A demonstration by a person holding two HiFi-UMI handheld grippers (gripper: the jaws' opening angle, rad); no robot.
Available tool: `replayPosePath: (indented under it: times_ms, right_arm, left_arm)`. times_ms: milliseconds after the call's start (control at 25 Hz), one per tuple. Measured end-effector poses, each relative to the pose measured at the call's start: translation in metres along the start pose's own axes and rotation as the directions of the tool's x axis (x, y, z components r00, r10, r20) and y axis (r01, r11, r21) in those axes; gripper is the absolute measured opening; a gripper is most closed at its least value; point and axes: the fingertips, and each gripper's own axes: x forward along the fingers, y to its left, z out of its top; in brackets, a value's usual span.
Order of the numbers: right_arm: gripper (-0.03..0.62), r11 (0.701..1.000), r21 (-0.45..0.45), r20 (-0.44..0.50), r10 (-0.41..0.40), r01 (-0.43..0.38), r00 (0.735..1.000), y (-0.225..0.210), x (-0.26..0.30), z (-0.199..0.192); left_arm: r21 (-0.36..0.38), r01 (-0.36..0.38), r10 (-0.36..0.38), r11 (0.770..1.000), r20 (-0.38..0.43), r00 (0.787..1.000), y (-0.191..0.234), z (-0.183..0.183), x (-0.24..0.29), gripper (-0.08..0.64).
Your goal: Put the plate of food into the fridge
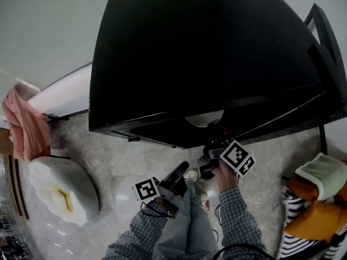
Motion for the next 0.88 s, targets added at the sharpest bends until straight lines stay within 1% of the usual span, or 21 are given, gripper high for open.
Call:
replayPosePath:
  times_ms: [40, 120, 200, 240, 320, 400, 560, 600, 680, 800, 880]
  right_arm:
    - [0.029, 1.0, -0.019, -0.01, -0.007, 0.007, 1.0, 0.0, 0.001, 0.0]
    - [0.032, 0.996, -0.083, -0.032, -0.025, 0.022, 0.999, 0.001, 0.003, 0.0]
    - [0.041, 0.989, -0.144, -0.049, -0.025, 0.018, 0.998, 0.003, 0.003, -0.001]
    - [0.059, 0.988, -0.155, -0.054, -0.013, 0.005, 0.998, 0.006, 0.003, -0.002]
    - [0.122, 0.988, -0.155, -0.061, 0.016, -0.026, 0.998, 0.012, 0.003, -0.003]
    - [0.173, 0.987, -0.158, -0.064, 0.028, -0.037, 0.998, 0.016, 0.002, -0.003]
    - [0.178, 0.984, -0.174, -0.062, 0.019, -0.03, 0.998, 0.016, -0.008, 0.001]
    - [0.178, 0.984, -0.178, -0.06, 0.016, -0.026, 0.998, 0.016, -0.011, 0.003]
    - [0.178, 0.982, -0.188, -0.057, 0.006, -0.017, 0.998, 0.016, -0.019, 0.005]
    - [0.176, 0.974, -0.225, -0.049, -0.023, 0.012, 0.999, 0.018, -0.04, 0.004]
    - [0.176, 0.967, -0.256, -0.047, -0.027, 0.014, 0.999, 0.022, -0.057, 0.001]
  left_arm:
    - [0.002, 0.0, 0.0, 1.0, 0.001, 1.0, 0.0, 0.0, -0.001, 0.094]
    - [0.007, 0.001, -0.001, 1.0, 0.003, 1.0, -0.002, 0.001, -0.002, 0.094]
    - [0.011, 0.002, -0.002, 1.0, 0.002, 1.0, -0.003, 0.002, -0.003, 0.094]
    - [0.013, 0.002, -0.002, 1.0, 0.002, 1.0, -0.004, 0.002, -0.003, 0.094]
    - [0.016, 0.002, -0.002, 1.0, 0.002, 1.0, -0.006, 0.003, -0.004, 0.094]
    - [0.02, 0.002, -0.002, 1.0, 0.003, 1.0, -0.009, 0.004, -0.004, 0.094]
    - [0.036, -0.006, 0.006, 0.999, 0.003, 1.0, -0.014, 0.006, -0.005, 0.094]
    - [0.053, -0.014, 0.014, 0.998, 0.001, 1.0, -0.016, 0.007, -0.005, 0.094]
    - [0.125, -0.038, 0.04, 0.991, -0.012, 0.999, -0.018, 0.009, -0.007, 0.092]
    - [0.179, -0.059, 0.067, 0.982, -0.042, 0.997, -0.028, 0.005, -0.009, 0.092]
    - [0.278, -0.049, 0.076, 0.959, -0.087, 0.993, -0.039, 0.003, -0.009, 0.092]
